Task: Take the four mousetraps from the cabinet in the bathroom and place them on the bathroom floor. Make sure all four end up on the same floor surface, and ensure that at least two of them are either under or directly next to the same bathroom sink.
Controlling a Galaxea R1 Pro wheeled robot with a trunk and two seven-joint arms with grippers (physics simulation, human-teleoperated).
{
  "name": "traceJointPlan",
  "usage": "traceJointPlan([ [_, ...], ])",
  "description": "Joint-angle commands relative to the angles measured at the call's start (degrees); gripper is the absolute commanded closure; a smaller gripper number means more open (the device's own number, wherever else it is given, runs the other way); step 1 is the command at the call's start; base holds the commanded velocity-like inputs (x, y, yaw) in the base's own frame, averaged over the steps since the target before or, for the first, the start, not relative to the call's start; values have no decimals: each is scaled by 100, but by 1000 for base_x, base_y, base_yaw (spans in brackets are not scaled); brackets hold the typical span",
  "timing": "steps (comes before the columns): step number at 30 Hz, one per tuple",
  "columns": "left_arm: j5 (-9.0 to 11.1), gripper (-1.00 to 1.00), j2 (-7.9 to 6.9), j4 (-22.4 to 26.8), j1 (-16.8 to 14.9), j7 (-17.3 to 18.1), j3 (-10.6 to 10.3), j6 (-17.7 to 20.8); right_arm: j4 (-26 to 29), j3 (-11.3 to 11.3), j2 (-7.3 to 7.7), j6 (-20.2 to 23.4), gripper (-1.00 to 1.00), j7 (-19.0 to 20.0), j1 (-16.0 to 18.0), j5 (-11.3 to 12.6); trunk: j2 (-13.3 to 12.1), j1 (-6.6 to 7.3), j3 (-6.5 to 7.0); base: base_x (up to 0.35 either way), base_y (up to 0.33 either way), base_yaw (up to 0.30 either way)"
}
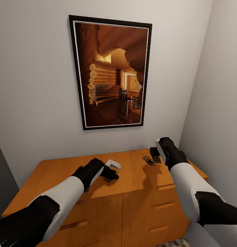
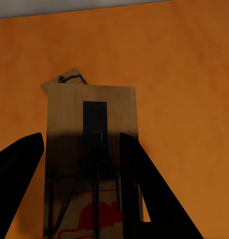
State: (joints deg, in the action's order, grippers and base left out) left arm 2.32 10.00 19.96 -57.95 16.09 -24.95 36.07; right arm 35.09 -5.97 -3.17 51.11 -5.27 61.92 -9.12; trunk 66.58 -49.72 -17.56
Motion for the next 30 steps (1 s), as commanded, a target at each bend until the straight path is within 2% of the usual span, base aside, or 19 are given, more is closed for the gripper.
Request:
traceJointPlan([
  [1,23,-100,0,1,-6,0,-15,29,7,-35,-8,22,100,26,4,-46,5,0,-8,0,0,0],
  [6,23,-100,0,5,-6,0,-14,31,7,-35,-8,22,100,26,4,-46,5,0,-8,0,0,0],
  [9,23,-100,0,7,-6,0,-15,30,7,-35,-8,22,100,26,4,-46,125,-66,-61,0,0,0],
  [30,23,-100,0,8,-6,12,-18,32,7,-35,-8,22,100,26,4,-46,125,-66,-61,0,0,0],
])
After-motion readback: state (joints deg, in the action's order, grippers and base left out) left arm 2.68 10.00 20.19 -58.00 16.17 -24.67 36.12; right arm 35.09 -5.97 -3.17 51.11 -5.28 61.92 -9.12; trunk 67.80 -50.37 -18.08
